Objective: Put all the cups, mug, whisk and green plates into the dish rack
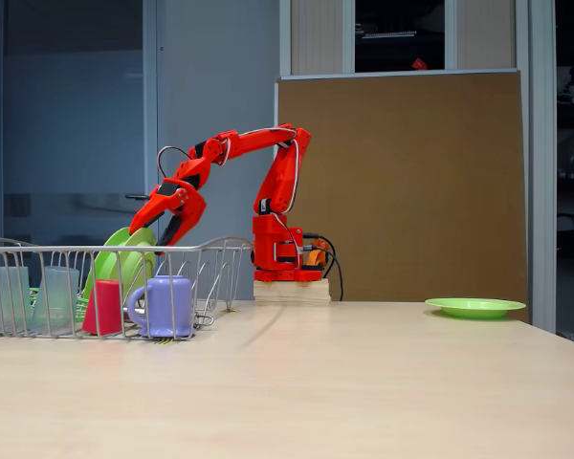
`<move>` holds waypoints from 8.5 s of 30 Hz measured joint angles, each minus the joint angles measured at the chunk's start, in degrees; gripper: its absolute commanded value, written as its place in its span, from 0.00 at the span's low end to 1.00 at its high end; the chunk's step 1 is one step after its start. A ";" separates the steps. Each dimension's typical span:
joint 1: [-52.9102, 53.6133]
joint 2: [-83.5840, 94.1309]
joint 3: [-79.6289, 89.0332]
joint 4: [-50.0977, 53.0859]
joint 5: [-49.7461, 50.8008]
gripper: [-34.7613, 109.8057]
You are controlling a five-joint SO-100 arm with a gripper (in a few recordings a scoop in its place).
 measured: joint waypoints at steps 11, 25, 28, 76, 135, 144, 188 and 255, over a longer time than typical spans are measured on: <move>-2.90 -2.11 -8.00 0.97 -1.23 0.45; -4.75 2.72 -0.97 0.35 1.41 0.48; -3.52 4.92 1.58 0.09 1.93 0.47; -9.14 7.56 -9.93 17.75 1.41 0.62; -119.27 -44.03 -0.97 -48.69 145.37 0.37; -118.30 -49.13 -0.18 -52.65 142.91 0.39; -99.14 -6.50 8.70 -17.75 101.95 0.24; -12.74 18.37 -13.89 19.42 17.93 0.24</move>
